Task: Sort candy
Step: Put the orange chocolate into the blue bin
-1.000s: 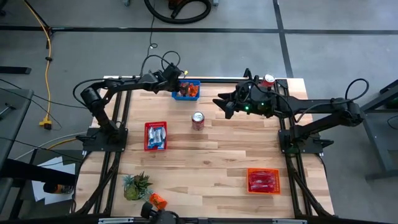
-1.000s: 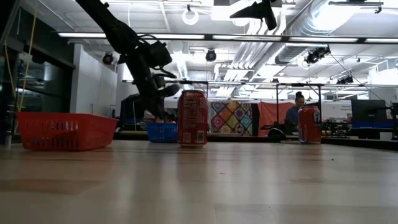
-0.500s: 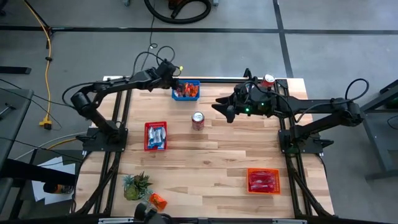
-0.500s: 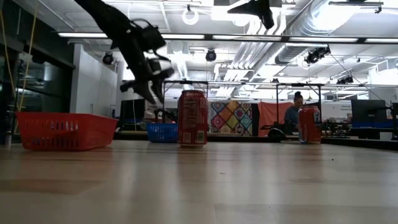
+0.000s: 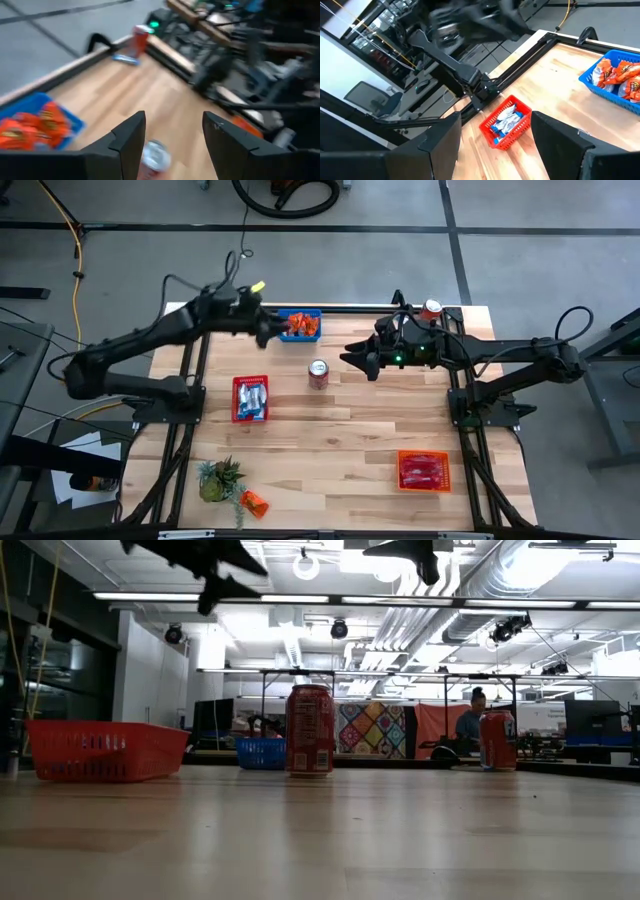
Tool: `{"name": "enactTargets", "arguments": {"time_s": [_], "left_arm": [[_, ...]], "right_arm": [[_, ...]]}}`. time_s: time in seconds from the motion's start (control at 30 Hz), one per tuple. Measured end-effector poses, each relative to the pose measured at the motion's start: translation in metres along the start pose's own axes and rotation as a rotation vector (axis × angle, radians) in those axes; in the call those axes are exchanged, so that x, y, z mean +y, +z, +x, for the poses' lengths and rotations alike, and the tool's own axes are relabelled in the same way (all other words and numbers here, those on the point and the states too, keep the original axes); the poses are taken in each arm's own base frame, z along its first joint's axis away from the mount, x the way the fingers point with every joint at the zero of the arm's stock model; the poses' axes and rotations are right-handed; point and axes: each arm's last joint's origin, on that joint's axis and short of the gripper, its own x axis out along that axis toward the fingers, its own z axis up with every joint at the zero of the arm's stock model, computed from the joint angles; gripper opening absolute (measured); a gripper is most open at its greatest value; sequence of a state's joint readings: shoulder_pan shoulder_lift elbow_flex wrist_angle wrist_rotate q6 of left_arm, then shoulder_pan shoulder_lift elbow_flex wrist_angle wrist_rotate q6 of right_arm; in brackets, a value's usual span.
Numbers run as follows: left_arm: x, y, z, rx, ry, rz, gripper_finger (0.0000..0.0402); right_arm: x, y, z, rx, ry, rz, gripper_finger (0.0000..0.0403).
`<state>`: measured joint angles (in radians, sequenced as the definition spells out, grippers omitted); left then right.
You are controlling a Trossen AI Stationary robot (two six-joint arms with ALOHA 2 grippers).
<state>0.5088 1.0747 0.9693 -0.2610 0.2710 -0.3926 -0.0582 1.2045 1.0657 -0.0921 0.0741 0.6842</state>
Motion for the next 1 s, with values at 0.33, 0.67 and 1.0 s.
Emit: {"name": "enactTargets", "arguments": {"time_s": [0.33,0.67,1.0], "left_arm": [[-0.055,-0.052,-0.031,0.223,-0.213,0.086,0.0184],[-0.108,-0.112,-0.007,0.526,-0.436,0.431,0.0184],[-0.145,-0.156,0.009,0.57,-0.653,0.753,0.0184]], "right_arm": [[0.0,0.0,0.0,0.0,0.0,-0.009,0.0236],[-0.002,-0.003,0.0,0.036,-0.008,-0.053,0.0236],[-0.011,-0.016,-0.002,0.172,-0.107,0.012,0.0236]]}}
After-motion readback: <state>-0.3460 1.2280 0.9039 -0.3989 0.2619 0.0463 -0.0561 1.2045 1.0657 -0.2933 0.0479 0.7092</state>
